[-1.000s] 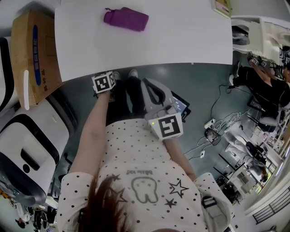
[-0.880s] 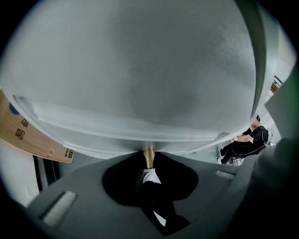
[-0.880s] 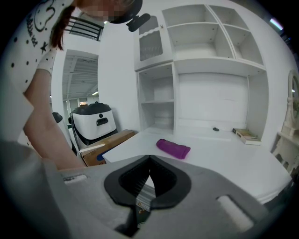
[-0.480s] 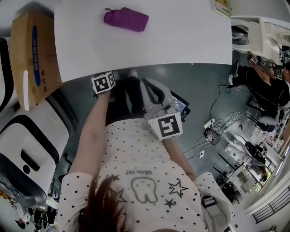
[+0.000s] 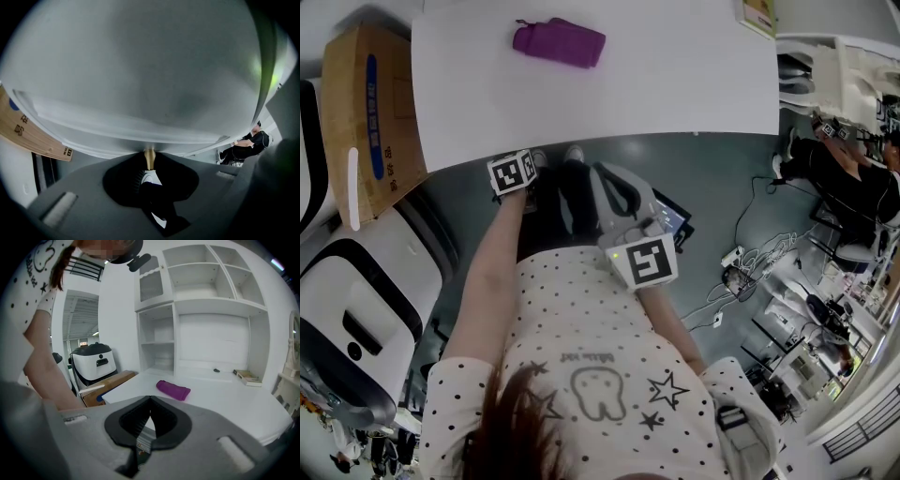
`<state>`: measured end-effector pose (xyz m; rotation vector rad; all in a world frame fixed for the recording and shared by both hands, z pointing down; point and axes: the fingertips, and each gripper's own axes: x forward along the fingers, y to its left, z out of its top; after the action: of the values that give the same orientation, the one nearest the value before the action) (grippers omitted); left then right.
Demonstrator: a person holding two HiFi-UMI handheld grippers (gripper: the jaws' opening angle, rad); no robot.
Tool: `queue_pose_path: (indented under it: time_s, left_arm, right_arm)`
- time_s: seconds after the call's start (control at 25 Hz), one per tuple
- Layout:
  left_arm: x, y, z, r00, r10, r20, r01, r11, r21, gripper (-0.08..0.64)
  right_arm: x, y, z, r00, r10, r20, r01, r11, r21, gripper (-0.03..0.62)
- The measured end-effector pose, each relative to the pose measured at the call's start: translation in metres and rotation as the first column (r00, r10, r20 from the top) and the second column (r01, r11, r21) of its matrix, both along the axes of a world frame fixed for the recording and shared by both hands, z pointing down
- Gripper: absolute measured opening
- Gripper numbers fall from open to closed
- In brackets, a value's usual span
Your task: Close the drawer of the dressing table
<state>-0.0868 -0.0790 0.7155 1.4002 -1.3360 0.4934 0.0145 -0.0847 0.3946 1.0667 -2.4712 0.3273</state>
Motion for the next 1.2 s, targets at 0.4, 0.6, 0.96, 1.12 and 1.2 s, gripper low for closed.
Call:
queue_pose_path:
  time_s: [0.4,0.6,0.96,1.12,1.2]
  left_arm:
    - [-0.001,-0.002,0.001,1.0,0.011,0.011,-0.011,1.0,0.0,0.072]
    - [0.003,-0.002,0.001,0.996,0.071,-0.059,-0.071,0.997,-0.001,0.066]
    - [0.004,0.003,-0.003,0.996,0.086,-0.036,-0.087,0.996,-0.03,0.081]
    - [0.001,0.008,-0.008,0.995,0.101,0.001,-0.101,0.995,-0.028,0.089]
    - [0.0,0.01,-0.012,0.995,0.099,0.008,-0.099,0.995,-0.019,0.084]
  right_arm:
    - [0.006,0.001,0.001,1.0,0.008,0.004,-0.008,1.0,-0.003,-0.005]
    - [0.009,0.004,0.0,1.0,0.007,0.01,-0.007,1.0,0.001,-0.005]
    - [0.016,0.008,-0.008,1.0,-0.001,0.019,0.0,0.999,0.035,-0.005]
    - [0.017,0.01,-0.011,1.0,-0.002,0.027,0.001,0.999,0.042,-0.005]
    - [0.018,0.012,-0.014,1.0,-0.005,0.028,0.004,0.999,0.045,-0.005]
